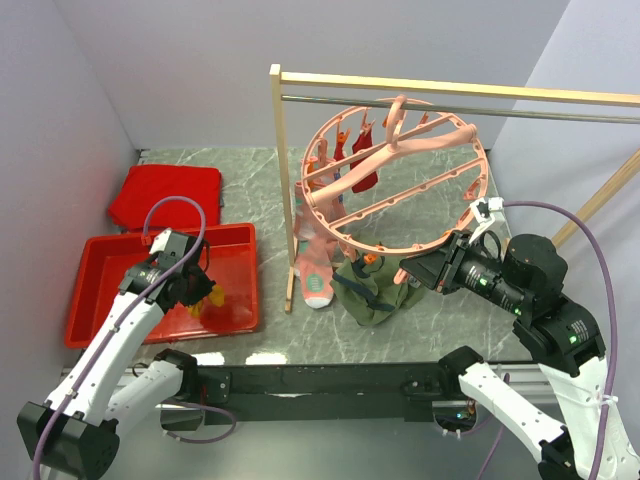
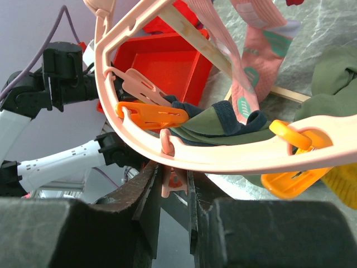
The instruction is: Remove the socks clipped to the hanger
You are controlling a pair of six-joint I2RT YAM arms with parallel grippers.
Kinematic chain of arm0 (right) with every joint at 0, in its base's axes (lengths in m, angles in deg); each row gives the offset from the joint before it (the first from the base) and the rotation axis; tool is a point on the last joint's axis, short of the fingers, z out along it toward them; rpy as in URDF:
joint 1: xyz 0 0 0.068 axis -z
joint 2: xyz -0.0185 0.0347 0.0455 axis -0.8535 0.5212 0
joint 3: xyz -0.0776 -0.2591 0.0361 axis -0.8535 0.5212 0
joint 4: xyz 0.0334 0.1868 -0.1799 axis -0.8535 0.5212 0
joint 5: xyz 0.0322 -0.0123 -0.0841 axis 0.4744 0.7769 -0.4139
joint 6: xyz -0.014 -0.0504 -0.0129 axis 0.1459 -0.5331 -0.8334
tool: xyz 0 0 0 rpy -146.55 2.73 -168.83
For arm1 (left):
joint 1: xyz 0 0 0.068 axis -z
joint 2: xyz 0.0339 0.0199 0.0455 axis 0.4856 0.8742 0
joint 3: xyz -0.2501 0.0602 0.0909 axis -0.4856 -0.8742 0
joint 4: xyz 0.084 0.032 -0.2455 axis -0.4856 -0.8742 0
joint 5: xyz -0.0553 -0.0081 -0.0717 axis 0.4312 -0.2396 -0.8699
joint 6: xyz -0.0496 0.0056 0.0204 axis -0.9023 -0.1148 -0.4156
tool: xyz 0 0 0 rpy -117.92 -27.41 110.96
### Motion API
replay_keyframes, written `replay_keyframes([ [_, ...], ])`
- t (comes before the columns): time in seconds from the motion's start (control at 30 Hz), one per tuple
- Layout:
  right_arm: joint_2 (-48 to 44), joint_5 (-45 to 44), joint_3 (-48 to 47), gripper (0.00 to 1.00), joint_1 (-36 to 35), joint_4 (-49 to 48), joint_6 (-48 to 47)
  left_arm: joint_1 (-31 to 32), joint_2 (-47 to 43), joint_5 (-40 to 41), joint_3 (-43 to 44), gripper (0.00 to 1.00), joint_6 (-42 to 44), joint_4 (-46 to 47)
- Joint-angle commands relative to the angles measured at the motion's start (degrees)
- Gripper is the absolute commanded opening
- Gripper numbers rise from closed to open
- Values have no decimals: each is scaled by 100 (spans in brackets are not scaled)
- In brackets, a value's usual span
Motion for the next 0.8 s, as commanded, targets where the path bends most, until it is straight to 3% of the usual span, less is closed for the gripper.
replay_keyframes([
  [0.0, -73, 60, 70, 0, -19, -39, -1, -79, 30, -175, 76, 12, -46, 155],
  [0.13, -65, 33, -1, 0, -19, -4, -36, -115, 161, -167, 164, 32, -46, 155],
  [0.17, -56, 25, -10, 0, -19, 5, -45, -115, 205, -158, 199, 50, -46, 137],
  [0.23, -47, 24, -45, 0, -10, 31, -80, -115, 241, -88, 296, 71, -63, 67],
  [0.27, -38, 24, -45, 0, -19, 32, -89, -123, 249, -70, 331, 91, -81, 49],
  [0.3, -38, 24, -45, 0, -28, 32, -97, -115, 249, -53, 401, 96, -98, 6],
  [0.33, -38, 24, -53, 0, -19, 32, -106, -123, 258, -70, 445, 99, -98, -12],
  [0.53, -21, 51, -80, 0, -19, 5, -141, -123, 22, -491, 937, 97, -11, 171],
  [0.77, 120, 95, -168, 0, -19, -12, -238, -115, -436, -2045, 886, 96, 113, 1312],
])
